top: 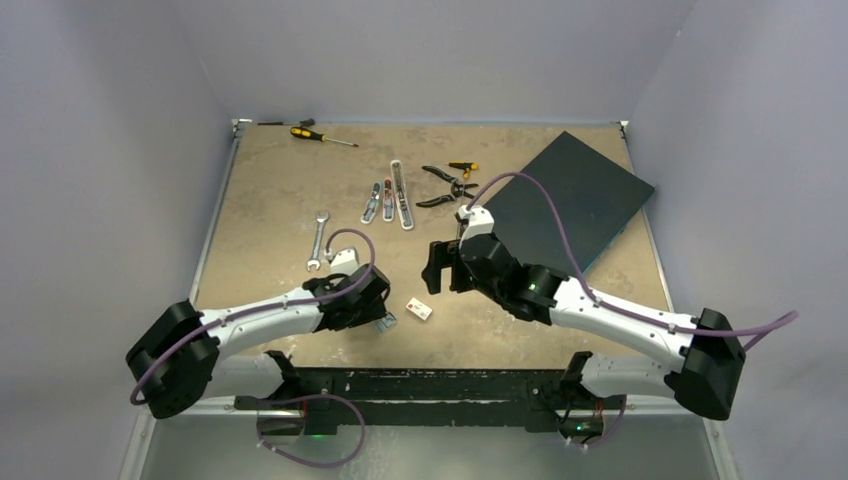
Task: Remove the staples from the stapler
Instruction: Adjust the staple box at the center of the board.
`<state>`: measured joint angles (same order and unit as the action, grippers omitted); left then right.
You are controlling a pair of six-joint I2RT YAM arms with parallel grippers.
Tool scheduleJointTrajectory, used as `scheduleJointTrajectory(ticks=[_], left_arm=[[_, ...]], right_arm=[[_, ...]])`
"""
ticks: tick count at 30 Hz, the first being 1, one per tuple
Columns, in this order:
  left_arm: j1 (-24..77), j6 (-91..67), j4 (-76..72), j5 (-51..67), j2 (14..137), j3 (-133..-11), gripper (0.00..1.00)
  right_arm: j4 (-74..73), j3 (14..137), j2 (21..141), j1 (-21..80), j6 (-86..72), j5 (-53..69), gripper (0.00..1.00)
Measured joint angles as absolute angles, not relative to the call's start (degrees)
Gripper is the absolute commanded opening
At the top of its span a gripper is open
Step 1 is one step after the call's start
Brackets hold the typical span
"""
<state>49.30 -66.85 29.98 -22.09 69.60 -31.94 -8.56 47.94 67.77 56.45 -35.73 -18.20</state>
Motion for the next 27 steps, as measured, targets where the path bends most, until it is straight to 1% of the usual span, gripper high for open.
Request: scheduleJointTrajectory(ticks=[8, 16, 23, 27], left_arm=[[54.9, -66.4, 30.7, -24.3, 75.0, -35.4, 0.66], [56.3, -66.3, 31.0, -25.3, 75.8, -35.7, 0.66], [56.7, -65.2, 34.3, -27.4, 75.6, -37.8, 0.72], [56.2, -62.3, 34.7, -30.1, 71.1, -39.5, 0.73]], right_arm=[[-10.3, 45.7, 64.0, 56.4, -36.1, -19.8, 0.99], [-11.0, 44.5, 61.3, 56.4, -36.5, -20.5, 0.99], [-11.3, 43.9, 60.3, 56.4, -36.7, -21.2, 0.99], [-11.3, 43.7, 59.8, 56.4, -36.7, -21.4, 0.99]])
